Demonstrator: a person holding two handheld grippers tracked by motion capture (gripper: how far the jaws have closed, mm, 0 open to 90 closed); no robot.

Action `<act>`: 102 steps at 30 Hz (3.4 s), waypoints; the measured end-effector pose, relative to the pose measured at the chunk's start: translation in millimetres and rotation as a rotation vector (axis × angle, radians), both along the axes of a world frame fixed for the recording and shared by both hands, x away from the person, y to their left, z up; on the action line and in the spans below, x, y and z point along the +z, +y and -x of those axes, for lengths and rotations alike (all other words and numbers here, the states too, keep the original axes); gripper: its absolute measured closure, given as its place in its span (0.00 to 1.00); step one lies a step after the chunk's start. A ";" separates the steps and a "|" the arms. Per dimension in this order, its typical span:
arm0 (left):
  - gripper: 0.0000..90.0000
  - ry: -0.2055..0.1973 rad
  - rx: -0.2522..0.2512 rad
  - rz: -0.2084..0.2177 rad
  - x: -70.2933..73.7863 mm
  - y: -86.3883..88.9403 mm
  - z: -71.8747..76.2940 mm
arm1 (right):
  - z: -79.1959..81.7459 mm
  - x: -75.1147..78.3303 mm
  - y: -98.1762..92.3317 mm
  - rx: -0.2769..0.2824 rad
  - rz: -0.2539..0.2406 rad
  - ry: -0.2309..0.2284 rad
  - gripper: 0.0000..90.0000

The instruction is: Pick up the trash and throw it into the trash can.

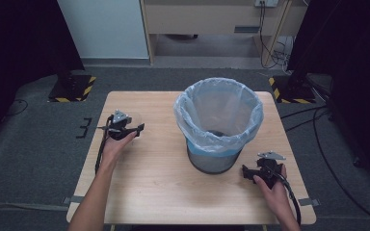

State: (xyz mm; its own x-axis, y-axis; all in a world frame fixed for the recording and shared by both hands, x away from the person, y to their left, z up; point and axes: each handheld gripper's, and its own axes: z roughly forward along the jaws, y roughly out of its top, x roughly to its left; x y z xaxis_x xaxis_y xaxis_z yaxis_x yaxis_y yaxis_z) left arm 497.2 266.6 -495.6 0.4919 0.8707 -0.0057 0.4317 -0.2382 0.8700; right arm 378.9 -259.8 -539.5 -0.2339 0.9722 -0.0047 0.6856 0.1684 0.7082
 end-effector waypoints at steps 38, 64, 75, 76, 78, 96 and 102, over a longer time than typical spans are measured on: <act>0.36 -0.095 -0.106 -0.011 105.2 -12.1 42.1 | -1.6 0.1 -2.3 0.026 -0.003 0.002 0.01; 0.36 -0.109 -0.187 -0.058 135.3 -23.3 29.0 | -2.9 0.0 -4.2 0.010 0.000 0.000 0.01; 0.37 -0.142 -0.234 -0.080 152.3 -35.9 30.5 | -2.9 0.1 -3.9 0.007 -0.002 0.002 0.01; 0.37 -0.142 -0.234 -0.080 152.3 -35.9 30.5 | -2.9 0.0 -3.9 0.006 -0.002 0.001 0.01; 0.37 -0.148 -0.242 -0.080 156.5 -37.7 30.6 | -3.0 -0.1 -3.9 0.007 0.000 0.000 0.01; 0.38 -0.159 -0.266 -0.071 179.5 -43.1 33.4 | -2.9 0.0 -3.7 0.005 -0.002 0.001 0.01; 0.38 -0.175 -0.277 -0.060 190.0 -42.5 38.7 | -3.0 0.0 -3.7 0.004 -0.002 0.001 0.01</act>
State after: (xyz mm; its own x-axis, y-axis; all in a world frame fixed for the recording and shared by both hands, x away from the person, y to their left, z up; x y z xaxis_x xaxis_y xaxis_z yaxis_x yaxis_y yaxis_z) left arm 458.6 224.1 -305.6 0.6990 0.6998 0.1474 0.1886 -0.3792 0.9059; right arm 381.9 -263.5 -539.4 -0.2383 0.9712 -0.0022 0.6859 0.1698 0.7076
